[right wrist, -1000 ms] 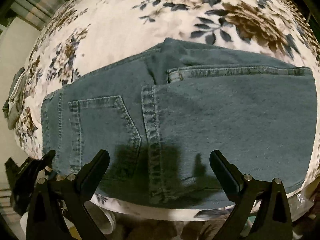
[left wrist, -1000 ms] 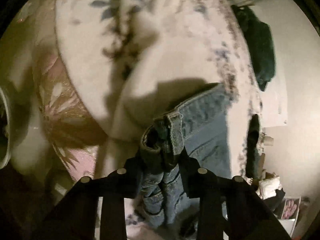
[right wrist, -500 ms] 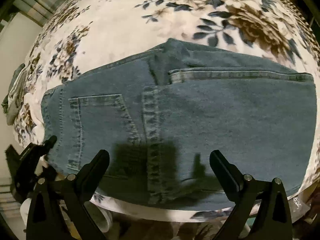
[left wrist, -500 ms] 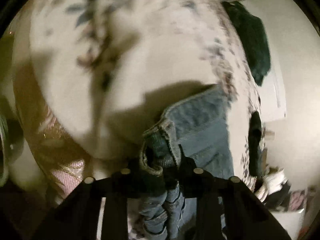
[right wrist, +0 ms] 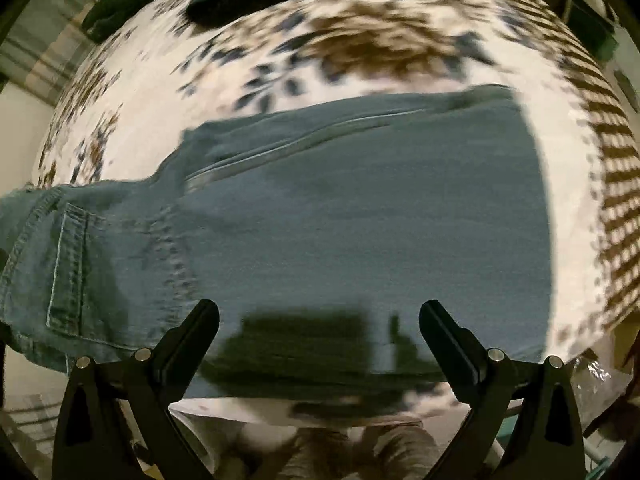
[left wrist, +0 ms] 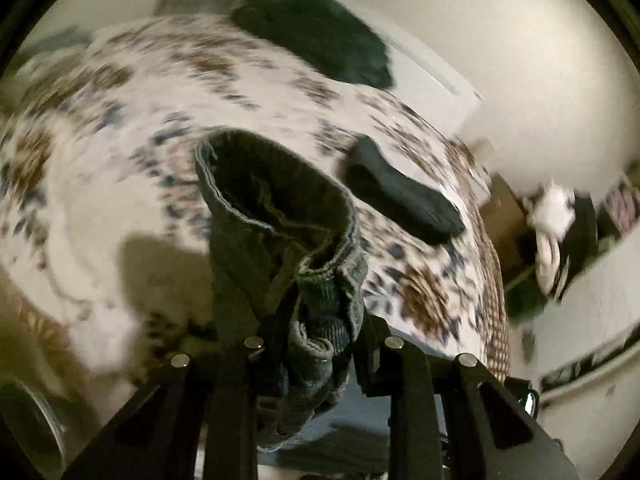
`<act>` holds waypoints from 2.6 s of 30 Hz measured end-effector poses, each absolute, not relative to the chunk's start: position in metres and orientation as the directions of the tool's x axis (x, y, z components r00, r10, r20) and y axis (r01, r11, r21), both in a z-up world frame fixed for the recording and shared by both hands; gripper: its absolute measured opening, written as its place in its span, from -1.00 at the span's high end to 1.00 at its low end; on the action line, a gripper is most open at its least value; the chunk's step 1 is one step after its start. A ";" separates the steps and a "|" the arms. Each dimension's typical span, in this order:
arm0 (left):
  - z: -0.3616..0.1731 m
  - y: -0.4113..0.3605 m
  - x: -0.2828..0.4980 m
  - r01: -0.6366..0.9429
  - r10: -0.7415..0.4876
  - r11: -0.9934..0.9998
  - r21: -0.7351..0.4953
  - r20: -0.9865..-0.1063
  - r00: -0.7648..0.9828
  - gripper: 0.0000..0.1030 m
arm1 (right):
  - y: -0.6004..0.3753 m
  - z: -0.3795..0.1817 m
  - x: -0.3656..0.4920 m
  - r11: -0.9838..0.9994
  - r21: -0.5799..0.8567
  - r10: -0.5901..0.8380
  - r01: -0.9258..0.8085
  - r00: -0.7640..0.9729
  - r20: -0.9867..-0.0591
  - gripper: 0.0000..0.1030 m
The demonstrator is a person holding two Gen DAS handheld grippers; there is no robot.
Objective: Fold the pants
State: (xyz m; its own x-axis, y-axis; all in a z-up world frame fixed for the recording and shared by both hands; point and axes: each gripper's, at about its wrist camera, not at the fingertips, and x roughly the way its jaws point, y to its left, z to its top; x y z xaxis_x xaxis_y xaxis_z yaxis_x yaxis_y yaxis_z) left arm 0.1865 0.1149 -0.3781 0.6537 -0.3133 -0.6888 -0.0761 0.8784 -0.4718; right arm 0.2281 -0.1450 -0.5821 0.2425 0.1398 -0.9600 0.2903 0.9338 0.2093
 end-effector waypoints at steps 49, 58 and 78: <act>-0.458 0.072 0.222 -0.266 0.137 0.960 0.084 -0.972 0.189 -0.66 | -0.220 -0.586 0.292 0.899 0.407 0.338 0.161 0.335 -0.879 -0.98; -0.466 0.093 0.229 -0.296 0.138 0.952 0.080 -0.974 0.178 -0.66 | -0.186 -0.621 0.334 0.914 0.405 0.392 0.019 0.217 -0.894 -0.63; -0.432 0.034 0.236 -0.202 0.023 0.979 -0.025 -0.973 0.230 -0.66 | -0.314 -0.509 0.220 0.876 0.364 0.210 0.316 0.428 -0.879 0.60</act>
State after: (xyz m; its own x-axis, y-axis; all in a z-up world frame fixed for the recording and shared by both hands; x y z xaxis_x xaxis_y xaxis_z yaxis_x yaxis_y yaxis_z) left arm 0.2359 0.0342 -0.4323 0.2297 0.0226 -0.9730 -0.2022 0.9790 -0.0250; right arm 0.2197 -0.3136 -0.5091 0.4277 0.2104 -0.8791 0.3163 0.8762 0.3635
